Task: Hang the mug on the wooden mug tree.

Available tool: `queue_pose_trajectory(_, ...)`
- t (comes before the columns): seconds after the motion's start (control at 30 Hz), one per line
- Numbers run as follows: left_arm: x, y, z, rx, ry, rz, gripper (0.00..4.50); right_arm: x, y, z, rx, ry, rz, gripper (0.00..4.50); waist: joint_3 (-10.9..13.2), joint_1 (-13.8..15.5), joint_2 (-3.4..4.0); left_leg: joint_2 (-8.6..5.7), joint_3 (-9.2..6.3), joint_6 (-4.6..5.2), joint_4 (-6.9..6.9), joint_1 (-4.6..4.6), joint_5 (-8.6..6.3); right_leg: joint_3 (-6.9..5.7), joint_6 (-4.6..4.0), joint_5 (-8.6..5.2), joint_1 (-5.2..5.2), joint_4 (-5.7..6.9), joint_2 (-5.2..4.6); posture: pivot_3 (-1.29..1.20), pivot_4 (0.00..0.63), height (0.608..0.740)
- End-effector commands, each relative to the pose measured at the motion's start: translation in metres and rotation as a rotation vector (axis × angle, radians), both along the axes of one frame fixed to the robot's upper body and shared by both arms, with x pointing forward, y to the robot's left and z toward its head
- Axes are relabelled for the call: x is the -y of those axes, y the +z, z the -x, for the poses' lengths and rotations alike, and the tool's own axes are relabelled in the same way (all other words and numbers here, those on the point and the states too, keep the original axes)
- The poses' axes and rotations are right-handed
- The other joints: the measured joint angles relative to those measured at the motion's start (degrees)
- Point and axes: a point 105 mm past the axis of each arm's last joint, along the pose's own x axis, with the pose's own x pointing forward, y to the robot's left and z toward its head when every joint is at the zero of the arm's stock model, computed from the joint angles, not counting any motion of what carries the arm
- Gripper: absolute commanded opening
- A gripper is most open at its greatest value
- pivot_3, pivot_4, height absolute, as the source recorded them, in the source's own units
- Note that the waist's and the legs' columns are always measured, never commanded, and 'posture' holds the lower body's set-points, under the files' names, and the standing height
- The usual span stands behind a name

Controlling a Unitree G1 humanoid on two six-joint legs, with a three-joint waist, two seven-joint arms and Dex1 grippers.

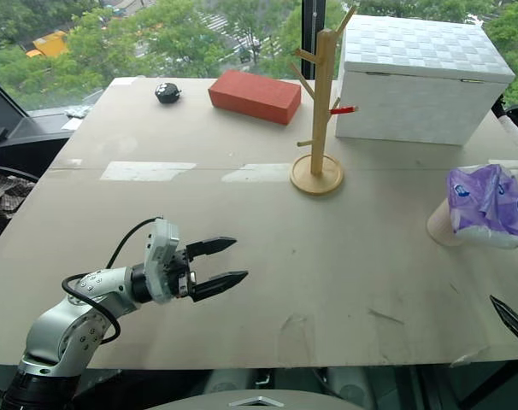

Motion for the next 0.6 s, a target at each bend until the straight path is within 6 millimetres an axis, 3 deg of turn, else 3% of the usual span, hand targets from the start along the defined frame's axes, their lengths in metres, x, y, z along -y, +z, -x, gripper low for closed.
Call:
queue_pose_trajectory(0.03, 0.012, 0.018, -0.001, 0.079, -0.052, 0.031, 4.5, -0.004, 0.016, -0.012, 0.035, 0.015, 0.018, 4.47, 0.0, 0.0, 0.01, 0.0, 0.0, 0.0, 0.0, 0.0, 0.0, 0.0, 0.0, 0.0, 0.0, 0.0, 0.0, 0.0, 0.15, 0.74)
queue_pose_trajectory(0.13, 0.025, 0.028, -0.001, 0.114, -0.106, 0.071, 4.5, -0.004, 0.029, -0.024, 0.057, 0.014, 0.055, 4.47, 0.0, -0.1, 0.07, -0.02, 0.02, 0.0, 0.05, -0.01, 0.0, 0.01, 0.0, 0.01, 0.01, 0.01, 0.0, 0.0, 0.15, 0.74)
queue_pose_trajectory(0.27, 0.022, 0.031, 0.005, 0.119, -0.132, 0.08, 4.5, -0.005, 0.04, -0.023, 0.033, 0.047, 0.03, 4.47, 0.0, 0.0, 0.03, -0.01, 0.07, 0.14, 0.02, 0.05, 0.08, 0.04, 0.0, 0.01, 0.04, 0.02, 0.06, 0.0, 0.15, 0.74)
queue_pose_trajectory(0.33, 0.021, 0.035, 0.008, 0.14, -0.162, 0.091, 4.5, -0.016, 0.059, -0.024, 0.04, 0.104, 0.041, 4.47, 0.0, 0.1, 0.1, -0.02, 0.06, 0.15, -0.11, 0.02, 0.08, 0.03, -0.02, -0.01, -0.01, -0.01, 0.12, 0.0, 0.15, 0.74)
queue_pose_trajectory(0.4, 0.024, 0.039, 0.009, 0.161, -0.203, 0.102, 4.5, -0.029, 0.08, -0.029, 0.061, 0.158, 0.113, 4.47, 0.1, 0.1, 0.17, -0.04, 0.06, 0.15, -0.18, 0.0, 0.09, 0.04, -0.02, -0.02, -0.04, -0.03, 0.19, 0.0, 0.15, 0.74)
queue_pose_trajectory(0.5, 0.033, 0.04, 0.001, 0.187, -0.226, 0.093, 4.5, -0.049, 0.086, -0.027, -0.015, 0.231, 0.289, 4.47, 0.1, 0.1, 0.07, -0.05, 0.05, 0.15, -0.18, 0.02, 0.09, 0.01, 0.0, -0.02, -0.01, -0.08, 0.36, 0.0, 0.15, 0.74)
queue_pose_trajectory(0.6, 0.038, 0.046, -0.001, 0.188, -0.264, 0.115, 4.5, -0.055, 0.089, -0.027, -0.047, 0.249, 0.395, 4.47, 0.1, 0.3, -0.05, -0.04, -0.01, 0.15, -0.16, 0.01, 0.09, -0.11, 0.01, -0.02, 0.03, -0.1, 0.37, 0.0, 0.15, 0.74)
